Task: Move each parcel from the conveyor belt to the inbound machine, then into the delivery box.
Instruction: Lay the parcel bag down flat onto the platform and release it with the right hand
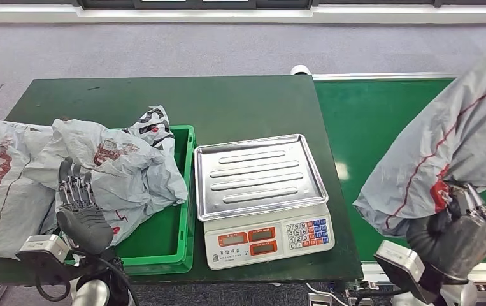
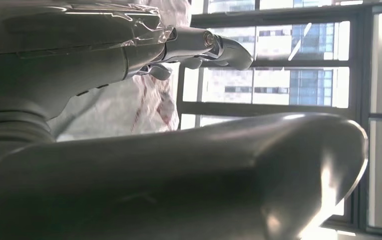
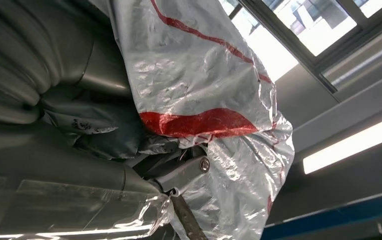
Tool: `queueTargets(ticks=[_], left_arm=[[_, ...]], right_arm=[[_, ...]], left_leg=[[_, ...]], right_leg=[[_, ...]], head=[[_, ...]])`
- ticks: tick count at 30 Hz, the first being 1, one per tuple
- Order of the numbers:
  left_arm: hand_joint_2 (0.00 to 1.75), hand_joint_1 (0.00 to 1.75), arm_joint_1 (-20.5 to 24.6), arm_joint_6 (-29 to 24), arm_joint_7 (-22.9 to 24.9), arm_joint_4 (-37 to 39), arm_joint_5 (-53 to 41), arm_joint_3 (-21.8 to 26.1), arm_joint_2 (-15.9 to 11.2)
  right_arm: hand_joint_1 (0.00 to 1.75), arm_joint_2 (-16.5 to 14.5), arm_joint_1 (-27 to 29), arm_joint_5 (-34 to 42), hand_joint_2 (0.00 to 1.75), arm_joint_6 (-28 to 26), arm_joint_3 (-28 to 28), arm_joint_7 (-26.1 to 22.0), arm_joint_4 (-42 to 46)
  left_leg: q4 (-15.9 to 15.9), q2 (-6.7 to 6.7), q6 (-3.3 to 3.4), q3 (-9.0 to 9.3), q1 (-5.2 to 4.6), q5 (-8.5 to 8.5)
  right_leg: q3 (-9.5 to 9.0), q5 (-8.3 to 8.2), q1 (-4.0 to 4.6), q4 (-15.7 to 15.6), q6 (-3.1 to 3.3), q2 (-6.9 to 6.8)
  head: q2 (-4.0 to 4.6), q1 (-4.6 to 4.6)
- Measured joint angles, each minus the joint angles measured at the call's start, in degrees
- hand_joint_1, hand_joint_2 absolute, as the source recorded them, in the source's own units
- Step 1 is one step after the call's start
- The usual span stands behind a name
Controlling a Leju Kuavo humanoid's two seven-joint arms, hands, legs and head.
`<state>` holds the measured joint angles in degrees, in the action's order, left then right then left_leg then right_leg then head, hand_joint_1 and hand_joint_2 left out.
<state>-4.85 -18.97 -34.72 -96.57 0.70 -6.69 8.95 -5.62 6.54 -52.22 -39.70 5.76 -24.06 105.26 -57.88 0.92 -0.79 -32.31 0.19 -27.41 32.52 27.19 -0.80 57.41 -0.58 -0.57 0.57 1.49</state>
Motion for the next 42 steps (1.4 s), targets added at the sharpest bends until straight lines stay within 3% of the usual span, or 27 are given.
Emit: queueTargets(ticks=[7, 12, 26, 34, 37, 38, 41, 42], left_arm=[[0.00, 0.00, 3.85, -4.89, 1.91, 2.80, -0.51, -1.55, 0.92], [0.00, 0.00, 5.92, -5.65, 2.87, 4.88, -0.76, -3.20, 1.16], [0.00, 0.00, 7.13, -5.64, 3.16, 6.89, -0.75, -4.34, 1.15], [0.00, 0.00, 7.92, -1.56, 2.97, 7.26, 0.62, -4.37, 1.15], [0.00, 0.00, 8.32, -0.99, 2.93, 7.40, 0.58, -4.37, 1.16], [0.00, 0.00, 8.42, -0.82, 3.04, 7.41, 0.43, -4.37, 1.17], [0.00, 0.00, 8.46, -0.43, 3.60, 7.41, -0.52, -4.37, 1.17], [0.00, 0.00, 8.36, -0.35, 3.69, 7.41, -0.80, -4.37, 1.17]], right_arm=[[1.75, -0.99, -13.43, 6.45, 1.75, 4.31, -6.89, -2.10, -21.67], [1.75, -2.19, -17.28, 8.63, 1.75, 4.95, -13.41, -1.40, -31.83], [1.75, -2.34, -18.14, 9.49, 1.75, 5.50, -18.91, -0.75, -36.43], [1.75, -2.40, -18.35, 10.81, 1.75, 12.30, -21.27, -0.56, -36.38], [0.44, -2.40, -18.68, 13.44, 1.75, 14.90, -21.39, -1.15, -36.34], [0.00, -2.40, -18.81, 14.30, 1.31, 15.58, -21.39, -1.03, -36.34], [0.00, -2.38, -19.30, 17.21, 0.00, 16.40, -20.89, -0.35, -36.72], [0.00, -2.36, -19.44, 18.02, 0.00, 16.37, -20.48, -0.54, -37.00]], left_leg=[[0.00, 0.18, 0.01, 0.04, 0.00, 0.21], [0.00, -0.36, -0.07, -0.09, 0.02, 0.39], [0.00, -0.32, -0.05, -0.24, 0.01, 0.36], [0.00, -0.32, -0.06, -0.24, 0.01, 0.36], [0.00, -0.31, -0.06, -0.24, 0.01, 0.36], [0.00, -0.31, -0.06, -0.24, 0.01, 0.36], [0.00, -0.31, -0.05, -0.24, 0.01, 0.36], [0.00, -0.31, -0.05, -0.24, 0.00, 0.36]], right_leg=[[0.00, -0.21, 0.01, 0.02, 0.01, 0.14], [0.01, -0.22, 0.08, 0.04, 0.01, -0.33], [0.16, -0.21, 0.01, 0.03, 0.00, -0.26], [0.17, -0.22, 0.03, 0.04, 0.00, -0.26], [0.17, -0.22, 0.02, 0.04, 0.00, -0.24], [0.17, -0.22, 0.02, 0.04, 0.00, -0.24], [0.17, -0.22, 0.01, 0.03, 0.00, -0.25], [0.16, -0.22, 0.01, 0.03, 0.00, -0.25]], head=[[0.00, 0.00], [0.00, 0.00], [0.00, 0.00], [0.00, 0.00], [0.00, 0.00], [0.00, 0.00], [0.00, 0.00], [0.00, 0.00]])
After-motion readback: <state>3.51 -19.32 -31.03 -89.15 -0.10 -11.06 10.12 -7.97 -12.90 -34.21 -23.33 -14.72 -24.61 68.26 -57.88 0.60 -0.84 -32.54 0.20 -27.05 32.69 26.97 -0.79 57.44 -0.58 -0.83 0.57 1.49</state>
